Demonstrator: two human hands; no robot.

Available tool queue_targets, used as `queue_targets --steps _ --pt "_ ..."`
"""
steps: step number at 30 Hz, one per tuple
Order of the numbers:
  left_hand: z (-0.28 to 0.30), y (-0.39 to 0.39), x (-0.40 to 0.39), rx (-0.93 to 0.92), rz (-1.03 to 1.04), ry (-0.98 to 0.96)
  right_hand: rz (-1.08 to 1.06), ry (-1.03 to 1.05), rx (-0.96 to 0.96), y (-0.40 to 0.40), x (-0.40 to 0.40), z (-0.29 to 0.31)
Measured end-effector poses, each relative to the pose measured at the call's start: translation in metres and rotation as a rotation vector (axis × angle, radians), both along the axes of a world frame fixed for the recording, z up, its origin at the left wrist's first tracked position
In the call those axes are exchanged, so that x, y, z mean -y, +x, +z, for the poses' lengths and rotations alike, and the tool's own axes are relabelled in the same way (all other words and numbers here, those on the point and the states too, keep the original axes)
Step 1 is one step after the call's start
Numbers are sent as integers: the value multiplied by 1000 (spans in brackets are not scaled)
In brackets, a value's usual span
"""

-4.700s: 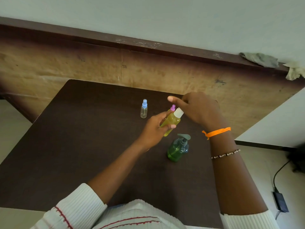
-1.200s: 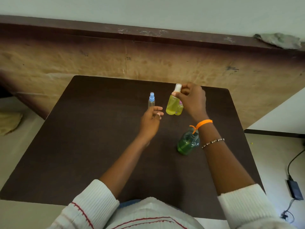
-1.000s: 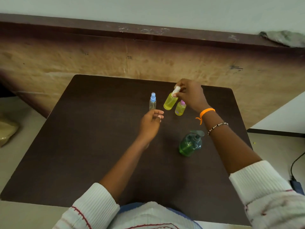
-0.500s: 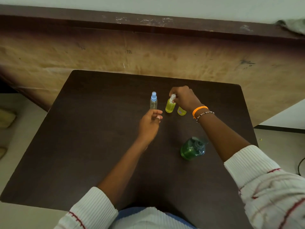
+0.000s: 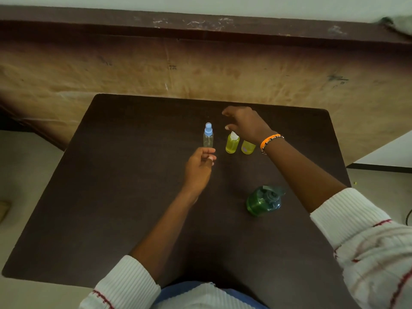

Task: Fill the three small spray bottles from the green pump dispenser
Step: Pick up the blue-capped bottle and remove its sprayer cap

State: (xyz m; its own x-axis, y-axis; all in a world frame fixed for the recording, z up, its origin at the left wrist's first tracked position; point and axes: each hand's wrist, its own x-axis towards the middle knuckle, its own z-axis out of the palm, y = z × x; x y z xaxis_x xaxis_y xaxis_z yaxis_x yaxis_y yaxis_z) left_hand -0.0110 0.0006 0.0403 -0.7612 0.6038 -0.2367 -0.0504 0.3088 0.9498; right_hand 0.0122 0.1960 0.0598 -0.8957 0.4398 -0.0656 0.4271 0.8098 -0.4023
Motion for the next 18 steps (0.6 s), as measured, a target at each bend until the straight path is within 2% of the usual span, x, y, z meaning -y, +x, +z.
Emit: queue_targets --steps 4,7,11,14,18 --pt "0 -4 4 9 26 14 271 35 65 -22 17 7" --pt "-2 -8 8 15 38 6 389 97 184 -33 25 5" --pt "-7 -13 11 -3 78 -16 400 208 266 -37 26 1" --pt "-4 -16 12 -15 102 -37 369 151 212 -35 24 6" --pt "8 -18 10 -70 108 31 309 5 83 -24 27 36"
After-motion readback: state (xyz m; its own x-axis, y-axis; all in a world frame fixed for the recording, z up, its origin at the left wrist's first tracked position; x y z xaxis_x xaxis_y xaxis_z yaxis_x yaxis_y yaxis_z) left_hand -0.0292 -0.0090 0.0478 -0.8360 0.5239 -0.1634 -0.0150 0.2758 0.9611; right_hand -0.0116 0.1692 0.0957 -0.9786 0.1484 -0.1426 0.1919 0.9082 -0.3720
